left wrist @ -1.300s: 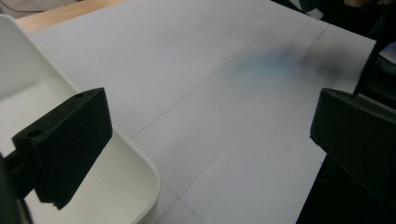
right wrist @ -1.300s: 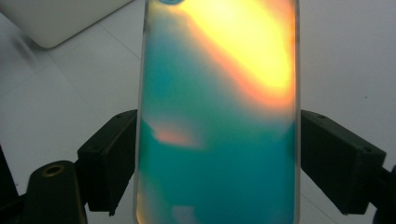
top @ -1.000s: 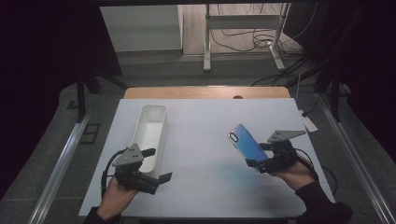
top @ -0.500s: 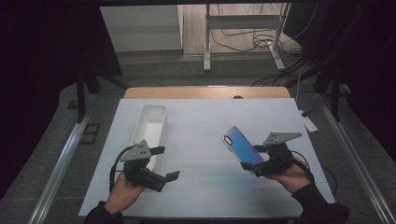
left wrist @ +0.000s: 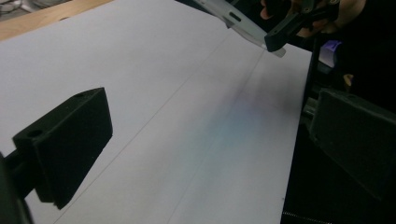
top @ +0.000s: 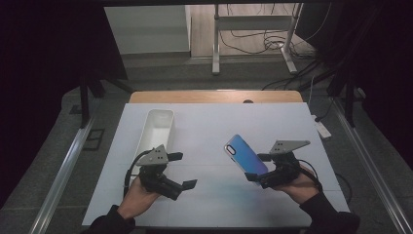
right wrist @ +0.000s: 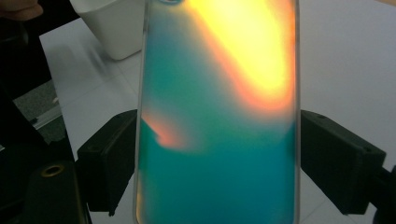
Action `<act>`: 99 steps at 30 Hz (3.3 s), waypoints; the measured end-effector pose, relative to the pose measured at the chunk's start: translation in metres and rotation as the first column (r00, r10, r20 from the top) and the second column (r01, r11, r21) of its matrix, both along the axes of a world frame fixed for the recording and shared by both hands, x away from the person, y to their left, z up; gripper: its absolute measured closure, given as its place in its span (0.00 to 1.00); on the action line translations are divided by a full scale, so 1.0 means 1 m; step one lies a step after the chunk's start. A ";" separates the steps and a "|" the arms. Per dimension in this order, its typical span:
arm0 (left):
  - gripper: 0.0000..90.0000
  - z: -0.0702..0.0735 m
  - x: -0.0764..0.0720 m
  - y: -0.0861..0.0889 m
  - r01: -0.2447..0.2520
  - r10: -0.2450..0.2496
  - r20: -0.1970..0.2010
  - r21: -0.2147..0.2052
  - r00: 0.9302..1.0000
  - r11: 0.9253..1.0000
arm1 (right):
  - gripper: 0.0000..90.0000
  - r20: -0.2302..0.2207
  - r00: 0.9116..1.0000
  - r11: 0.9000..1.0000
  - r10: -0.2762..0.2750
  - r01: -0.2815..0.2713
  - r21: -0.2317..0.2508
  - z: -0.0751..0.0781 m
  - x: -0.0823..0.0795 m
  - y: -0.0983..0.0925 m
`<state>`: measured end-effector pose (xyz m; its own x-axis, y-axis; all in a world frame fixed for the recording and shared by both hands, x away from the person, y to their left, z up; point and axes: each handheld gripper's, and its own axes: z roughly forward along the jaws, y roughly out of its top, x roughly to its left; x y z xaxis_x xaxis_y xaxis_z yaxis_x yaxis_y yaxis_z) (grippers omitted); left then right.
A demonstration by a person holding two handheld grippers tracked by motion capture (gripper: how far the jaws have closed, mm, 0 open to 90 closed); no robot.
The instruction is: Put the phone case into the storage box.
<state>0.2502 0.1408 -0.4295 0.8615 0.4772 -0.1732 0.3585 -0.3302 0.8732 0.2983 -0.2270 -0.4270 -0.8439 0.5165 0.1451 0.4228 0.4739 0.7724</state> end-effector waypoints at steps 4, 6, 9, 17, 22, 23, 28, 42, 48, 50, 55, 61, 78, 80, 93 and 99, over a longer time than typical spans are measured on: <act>0.00 0.001 0.002 -0.007 0.027 -0.027 0.002 -0.003 1.000 1.000 | 0.19 0.003 1.000 1.000 0.019 -0.019 0.011 0.001 -0.002 0.004; 0.00 0.001 0.003 -0.010 0.039 -0.039 0.002 -0.006 0.999 0.999 | 0.19 0.003 1.000 0.999 0.029 -0.029 0.018 0.001 -0.004 0.006; 0.00 0.002 0.004 -0.013 0.052 -0.052 0.000 -0.010 0.999 0.999 | 0.19 0.004 0.999 0.999 0.047 -0.047 0.027 0.002 -0.006 0.010; 0.00 0.001 0.008 -0.025 0.093 -0.093 -0.004 -0.008 0.996 0.996 | 0.19 0.011 0.997 0.996 0.080 -0.080 0.033 0.004 -0.011 0.018; 0.00 0.000 0.010 -0.031 0.118 -0.118 -0.010 -0.006 0.993 0.993 | 0.19 0.015 0.995 0.994 0.098 -0.098 0.039 0.004 -0.013 0.023; 0.00 -0.001 0.010 -0.032 0.122 -0.122 -0.014 -0.009 0.992 0.993 | 0.19 0.017 0.995 0.994 0.103 -0.103 0.038 0.004 -0.014 0.024; 0.00 -0.002 0.012 -0.037 0.139 -0.139 -0.023 -0.021 0.990 0.990 | 0.18 0.019 0.993 0.992 0.119 -0.119 0.039 0.004 -0.016 0.028; 0.00 -0.003 0.015 -0.057 0.197 -0.198 -0.030 -0.022 0.980 0.980 | 0.18 0.028 0.986 0.985 0.165 -0.166 0.038 0.004 -0.023 0.039; 0.00 -0.003 0.015 -0.062 0.209 -0.209 -0.035 -0.016 0.977 0.978 | 0.18 0.027 0.983 0.983 0.179 -0.180 0.037 0.004 -0.025 0.042; 0.00 -0.003 0.015 -0.063 0.206 -0.207 -0.042 -0.015 0.977 0.978 | 0.18 0.028 0.983 0.983 0.180 -0.181 0.038 0.004 -0.025 0.042; 0.03 -0.003 0.015 -0.061 0.219 -0.220 -0.055 -0.024 0.974 0.976 | 0.18 0.027 0.983 0.982 0.181 -0.182 0.044 0.004 -0.025 0.041; 0.24 0.000 0.015 -0.055 0.246 -0.250 -0.063 -0.060 0.966 0.967 | 0.18 0.035 0.981 0.981 0.191 -0.192 0.039 0.004 -0.026 0.042; 0.80 0.000 0.016 -0.047 0.330 -0.340 -0.094 -0.110 0.936 0.937 | 0.19 0.040 0.974 0.973 0.225 -0.227 0.043 0.004 -0.028 0.041; 0.82 0.000 0.016 -0.047 0.339 -0.350 -0.096 -0.116 0.932 0.934 | 0.18 0.038 0.972 0.971 0.230 -0.232 0.049 0.004 -0.028 0.041; 0.94 -0.003 0.016 -0.047 0.451 -0.465 -0.096 -0.138 0.880 0.882 | 0.18 0.011 0.952 0.950 0.306 -0.306 0.065 0.001 -0.028 0.041; 0.96 -0.003 0.015 -0.049 0.489 -0.500 -0.076 -0.127 0.863 0.863 | 0.18 0.002 0.939 0.937 0.345 -0.344 0.067 -0.002 -0.026 0.042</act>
<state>0.2652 0.0916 -0.4326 0.9542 -0.0314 -0.2974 0.2606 -0.4005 0.8784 0.2719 -0.1853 -0.4289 -0.9667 0.1835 0.1782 0.2507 0.5404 0.8032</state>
